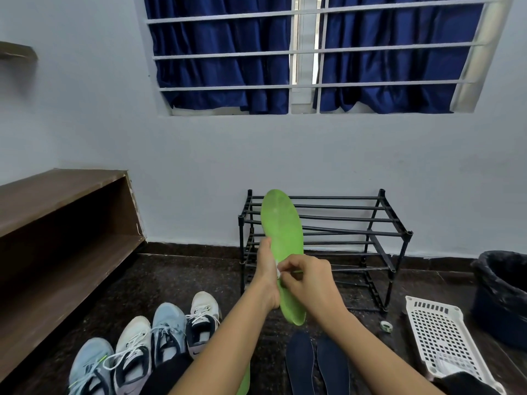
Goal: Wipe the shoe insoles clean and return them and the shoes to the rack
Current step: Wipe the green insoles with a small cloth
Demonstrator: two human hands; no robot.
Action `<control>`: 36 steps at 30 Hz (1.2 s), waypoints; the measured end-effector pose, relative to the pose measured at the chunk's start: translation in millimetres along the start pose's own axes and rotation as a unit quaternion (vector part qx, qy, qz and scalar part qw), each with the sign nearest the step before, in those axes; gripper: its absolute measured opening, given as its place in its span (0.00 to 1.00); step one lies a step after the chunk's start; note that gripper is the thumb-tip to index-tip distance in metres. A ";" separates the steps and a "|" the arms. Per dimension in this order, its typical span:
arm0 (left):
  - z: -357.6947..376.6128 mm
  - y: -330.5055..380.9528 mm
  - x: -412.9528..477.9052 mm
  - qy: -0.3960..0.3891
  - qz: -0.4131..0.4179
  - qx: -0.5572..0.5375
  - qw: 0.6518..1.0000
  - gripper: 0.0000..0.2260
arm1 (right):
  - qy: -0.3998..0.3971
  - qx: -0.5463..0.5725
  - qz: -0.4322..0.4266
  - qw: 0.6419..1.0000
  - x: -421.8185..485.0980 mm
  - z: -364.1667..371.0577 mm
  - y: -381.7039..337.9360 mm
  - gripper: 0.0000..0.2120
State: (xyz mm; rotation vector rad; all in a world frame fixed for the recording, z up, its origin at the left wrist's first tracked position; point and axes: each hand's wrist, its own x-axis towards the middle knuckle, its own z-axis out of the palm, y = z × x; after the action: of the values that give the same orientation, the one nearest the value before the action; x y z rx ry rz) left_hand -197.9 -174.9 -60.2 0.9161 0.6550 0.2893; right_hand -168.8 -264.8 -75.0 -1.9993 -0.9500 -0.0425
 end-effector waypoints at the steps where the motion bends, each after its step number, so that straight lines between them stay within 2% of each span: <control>1: 1.7 -2.7 -1.4 -0.008 -0.004 0.007 1.000 0.25 | 0.007 -0.011 -0.002 1.000 1.7 -1.3 1.3 0.09; 7: 8.5 -12.3 -5.5 -0.029 -0.034 0.021 0.999 0.25 | 0.040 -0.040 0.022 0.998 6.6 -6.1 5.9 0.09; 15: -0.9 6.4 4.2 0.005 0.000 -0.005 1.000 0.26 | -0.013 -0.001 0.023 1.000 -4.7 -0.8 -7.6 0.09; 21: 0.5 -0.3 6.3 0.004 0.017 0.014 1.000 0.23 | -0.014 0.006 0.027 1.000 0.0 -3.5 -3.2 0.08; 25: 4.2 -8.0 1.6 -0.031 -0.002 0.047 0.998 0.25 | 0.019 -0.027 0.025 0.999 7.5 -4.1 4.9 0.08; 30: 3.7 -5.9 0.3 -0.047 -0.004 0.045 0.998 0.22 | 0.052 -0.032 0.034 0.998 9.7 -5.8 4.9 0.08; 36: -1.3 4.9 3.0 -0.029 0.023 0.005 0.999 0.23 | -0.007 -0.024 0.014 1.000 -1.4 -4.3 -3.1 0.08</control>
State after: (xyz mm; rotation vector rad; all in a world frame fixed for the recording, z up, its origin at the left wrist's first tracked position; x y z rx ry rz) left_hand -196.2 -169.7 -58.0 0.9464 0.5830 0.2992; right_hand -170.4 -267.9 -70.8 -2.0591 -0.9364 -0.0366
